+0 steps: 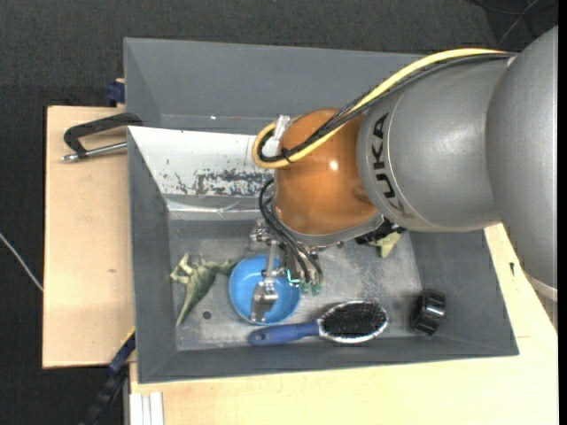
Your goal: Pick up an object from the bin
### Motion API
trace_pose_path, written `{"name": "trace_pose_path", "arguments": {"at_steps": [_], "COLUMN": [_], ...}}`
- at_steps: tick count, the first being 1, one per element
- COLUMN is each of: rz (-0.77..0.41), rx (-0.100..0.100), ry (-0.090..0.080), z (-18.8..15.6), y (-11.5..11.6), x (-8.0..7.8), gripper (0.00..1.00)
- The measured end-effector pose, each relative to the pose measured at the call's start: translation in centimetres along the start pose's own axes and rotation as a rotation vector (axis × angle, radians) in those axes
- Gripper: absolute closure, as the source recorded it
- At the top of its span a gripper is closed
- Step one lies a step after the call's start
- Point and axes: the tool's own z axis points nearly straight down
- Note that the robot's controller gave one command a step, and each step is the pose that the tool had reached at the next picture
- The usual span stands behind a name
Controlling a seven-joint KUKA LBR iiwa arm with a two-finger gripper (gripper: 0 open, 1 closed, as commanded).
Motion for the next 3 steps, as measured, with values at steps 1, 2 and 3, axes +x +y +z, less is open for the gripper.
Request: {"name": "trace_pose_path", "arguments": {"at_steps": [1, 2, 3], "rz": [0.041, 0.044, -0.212], "rx": [-0.004, -0.004, -0.003], "ry": [-0.011, -0.014, -0.019], "z": [7.7, 7.4, -7.4], "y": [3.1, 2.9, 4.7], "x": [-2.9, -3.0, -3.3], "gripper": [0.0, 1.0, 1.0]}}
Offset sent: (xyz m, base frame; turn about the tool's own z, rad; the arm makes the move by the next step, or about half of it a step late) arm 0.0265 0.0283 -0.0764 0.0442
